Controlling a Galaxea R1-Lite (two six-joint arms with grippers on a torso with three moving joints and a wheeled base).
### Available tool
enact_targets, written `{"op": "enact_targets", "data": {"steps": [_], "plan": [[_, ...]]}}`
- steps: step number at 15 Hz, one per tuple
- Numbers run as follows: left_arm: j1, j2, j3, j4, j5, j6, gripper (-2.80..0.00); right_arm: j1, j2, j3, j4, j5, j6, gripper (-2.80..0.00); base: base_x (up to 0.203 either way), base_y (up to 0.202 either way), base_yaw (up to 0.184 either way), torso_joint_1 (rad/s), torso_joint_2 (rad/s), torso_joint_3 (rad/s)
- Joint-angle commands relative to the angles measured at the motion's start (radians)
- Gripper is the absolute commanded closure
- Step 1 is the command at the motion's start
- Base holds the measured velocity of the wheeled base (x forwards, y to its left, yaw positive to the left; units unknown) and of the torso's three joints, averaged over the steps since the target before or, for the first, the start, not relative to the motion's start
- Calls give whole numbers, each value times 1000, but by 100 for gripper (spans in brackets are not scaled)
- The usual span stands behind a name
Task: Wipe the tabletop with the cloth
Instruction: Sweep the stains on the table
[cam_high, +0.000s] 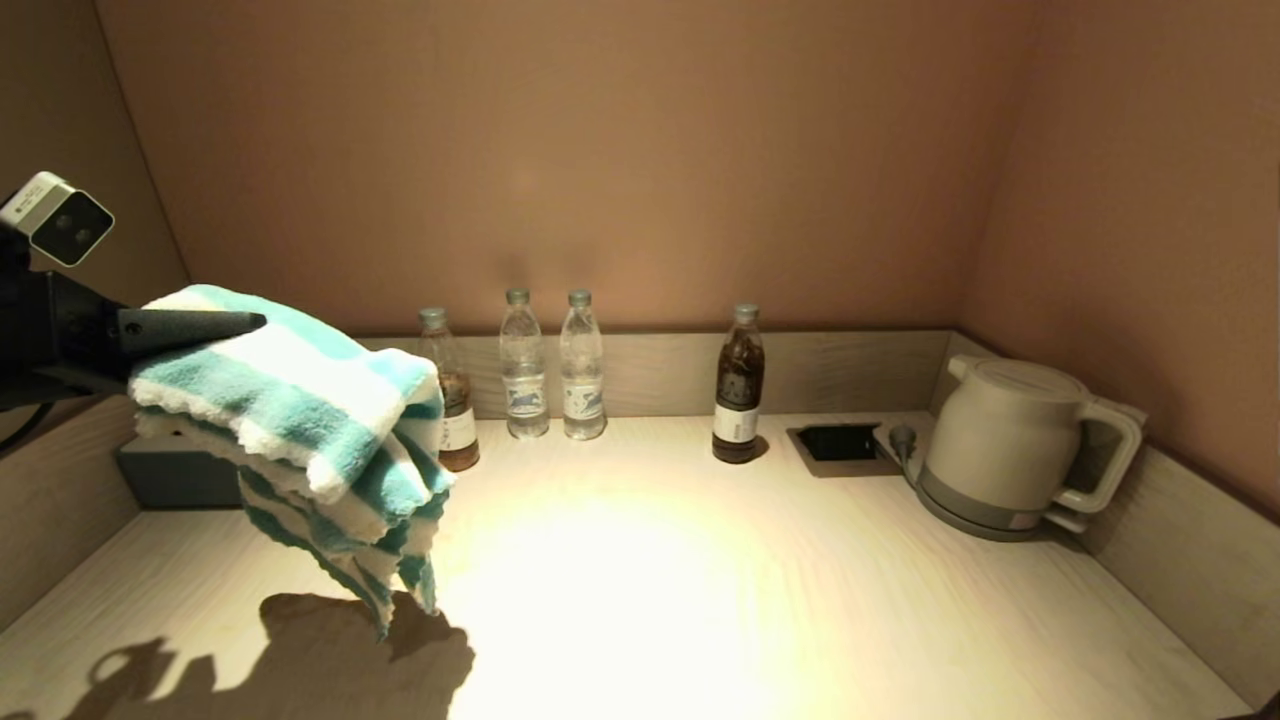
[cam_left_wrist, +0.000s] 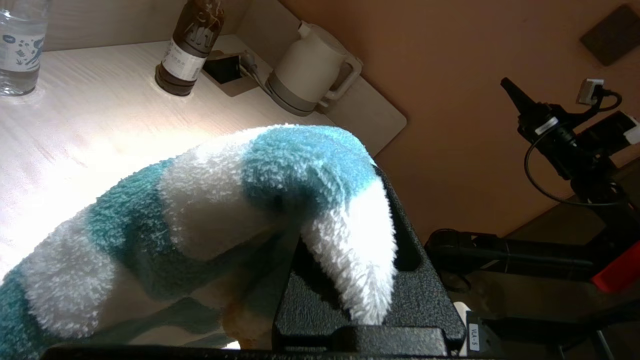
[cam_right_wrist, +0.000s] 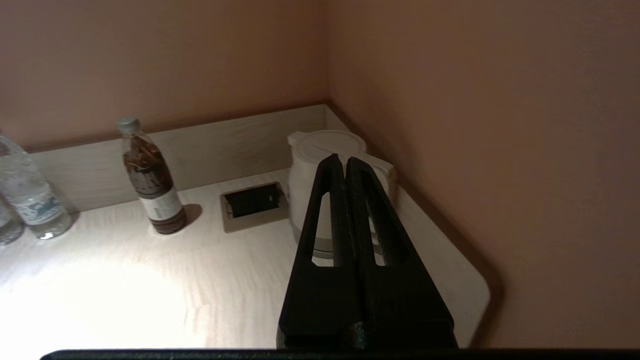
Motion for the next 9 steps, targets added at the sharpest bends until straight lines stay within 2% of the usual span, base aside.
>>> {"op": "enact_targets", "data": {"steps": [1,4,9], "plan": [[-1,-2,1,-3,-7,-3,0,-1,-138,67,-1,-42,-51,0,0,0,0,0,0,0],[-2,-1,-1,-14,-6,-4,0,-7,-160,90,-1,-45,-56,0,0,0,0,0,0,0],[-7,-1,5,-20,-7,-4,0,-100,-426,268,1,-39,-59,0,0,0,0,0,0,0]]}}
